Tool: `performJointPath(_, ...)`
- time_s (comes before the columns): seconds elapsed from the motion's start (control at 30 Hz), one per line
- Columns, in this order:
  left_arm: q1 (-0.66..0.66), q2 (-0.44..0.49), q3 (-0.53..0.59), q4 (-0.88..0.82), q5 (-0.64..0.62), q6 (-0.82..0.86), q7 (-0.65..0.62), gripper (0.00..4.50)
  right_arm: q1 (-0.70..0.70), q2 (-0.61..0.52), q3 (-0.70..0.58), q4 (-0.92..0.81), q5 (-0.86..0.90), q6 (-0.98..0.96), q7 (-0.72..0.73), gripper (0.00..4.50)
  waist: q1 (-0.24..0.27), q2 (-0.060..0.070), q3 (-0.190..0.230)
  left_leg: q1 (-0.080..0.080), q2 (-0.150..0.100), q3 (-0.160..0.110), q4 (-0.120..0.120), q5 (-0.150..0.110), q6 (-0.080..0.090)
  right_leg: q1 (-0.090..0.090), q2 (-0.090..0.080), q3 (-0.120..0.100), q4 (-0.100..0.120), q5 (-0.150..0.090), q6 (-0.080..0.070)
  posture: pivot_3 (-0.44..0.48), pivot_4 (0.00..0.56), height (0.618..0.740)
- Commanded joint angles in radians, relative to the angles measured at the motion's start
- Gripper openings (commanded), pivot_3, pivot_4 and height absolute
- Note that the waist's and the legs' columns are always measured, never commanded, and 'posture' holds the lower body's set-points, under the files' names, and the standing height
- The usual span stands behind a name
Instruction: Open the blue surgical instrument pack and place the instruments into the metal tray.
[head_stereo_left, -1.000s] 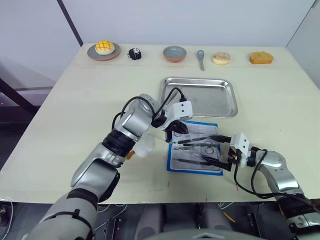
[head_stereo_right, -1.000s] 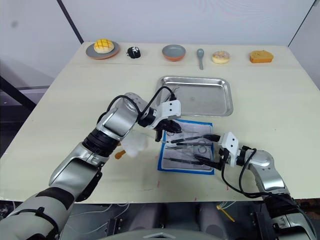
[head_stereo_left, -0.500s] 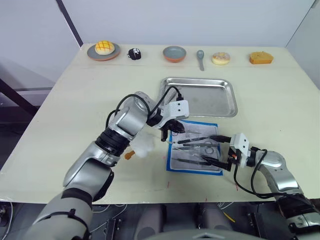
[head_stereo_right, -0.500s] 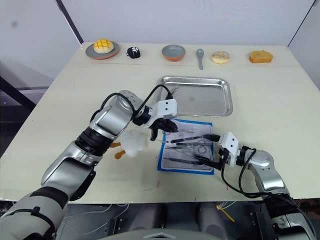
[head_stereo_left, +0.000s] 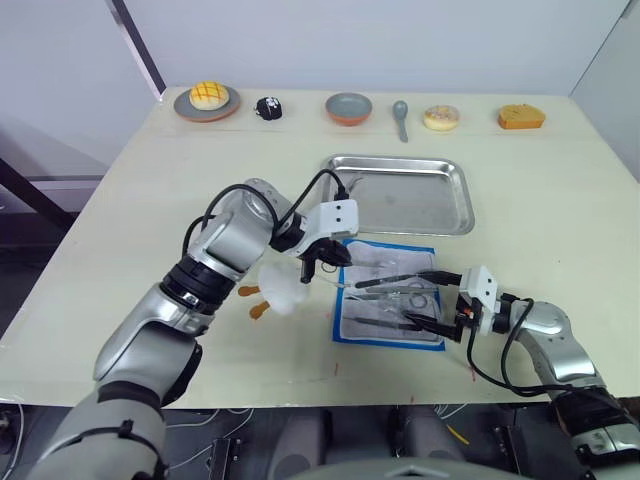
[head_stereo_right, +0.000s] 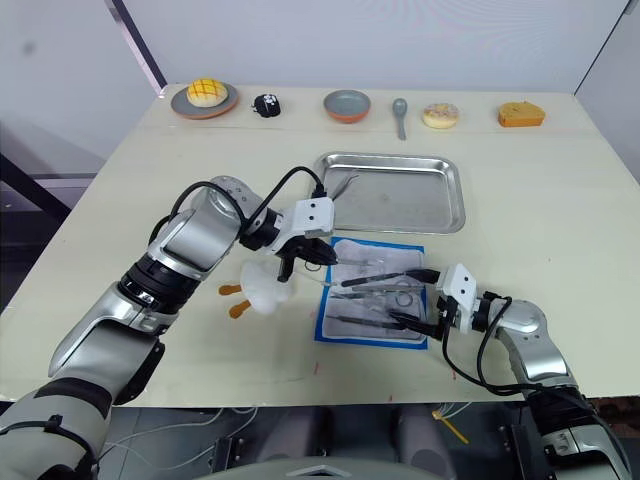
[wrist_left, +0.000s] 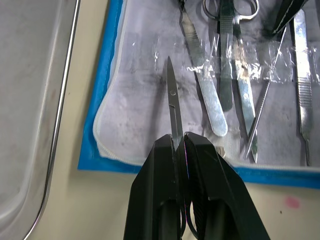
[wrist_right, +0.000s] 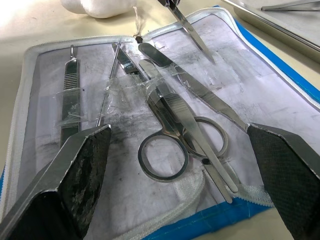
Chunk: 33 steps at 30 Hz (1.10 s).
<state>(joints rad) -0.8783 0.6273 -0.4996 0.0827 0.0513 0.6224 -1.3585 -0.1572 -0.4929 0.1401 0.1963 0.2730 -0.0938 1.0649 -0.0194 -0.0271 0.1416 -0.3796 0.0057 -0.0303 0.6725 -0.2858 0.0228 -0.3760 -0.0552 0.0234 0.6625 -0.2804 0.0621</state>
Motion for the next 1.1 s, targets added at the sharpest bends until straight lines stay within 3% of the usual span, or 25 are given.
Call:
performJointPath(0.03, -0.006, 0.032, 0.038, -0.053, -0.026, 0.002, -0.013, 0.06, 0.045, 0.011, 0.061, 0.1, -0.064, 0.041, 0.002, 4.5, 0.0, 0.0, 0.0, 0.0, 0.0, 0.0, 0.0, 0.0, 0.0, 0.0, 0.0, 0.0, 0.0, 0.0, 0.0, 0.0, 0.15, 0.74)
performJointPath(0.4, -0.008, 0.13, 0.079, -0.085, -0.066, 0.003, -0.05, 0.06, 0.044, 0.01, 0.06, 0.103, -0.065, 0.038, 0.005, 4.5, 0.0, 0.0, 0.0, 0.0, 0.0, 0.0, 0.0, 0.0, 0.0, 0.0, 0.0, 0.0, 0.0, 0.0, 0.0, 0.0, 0.15, 0.74)
performJointPath(0.6, -0.04, 0.084, 0.174, -0.065, -0.153, 0.102, 0.004, 0.06, 0.046, 0.005, 0.058, 0.102, -0.065, 0.039, 0.009, 4.5, 0.001, -0.001, 0.0, 0.0, 0.0, 0.0, 0.0, 0.0, 0.0, 0.0, 0.0, 0.0, 0.0, 0.0, 0.0, 0.0, 0.15, 0.74)
performJointPath(0.83, -0.108, -0.134, 0.354, 0.019, -0.207, 0.232, 0.33, 0.06, 0.047, 0.001, 0.055, 0.103, -0.064, 0.04, 0.016, 4.5, 0.0, -0.003, -0.001, 0.0, 0.0, -0.001, 0.0, 0.0, 0.0, 0.0, 0.0, 0.0, 0.0, 0.0, 0.0, 0.0, 0.15, 0.74)
performJointPath(1.1, -0.095, -0.342, 0.449, 0.041, -0.181, 0.265, 0.709, 0.06, 0.055, -0.012, 0.047, 0.093, -0.06, 0.046, 0.018, 4.5, 0.004, -0.003, -0.002, 0.0, 0.0, -0.002, 0.001, 0.0, -0.001, 0.0, -0.001, 0.0, 0.001, 0.0, 0.0, 0.0, 0.15, 0.74)
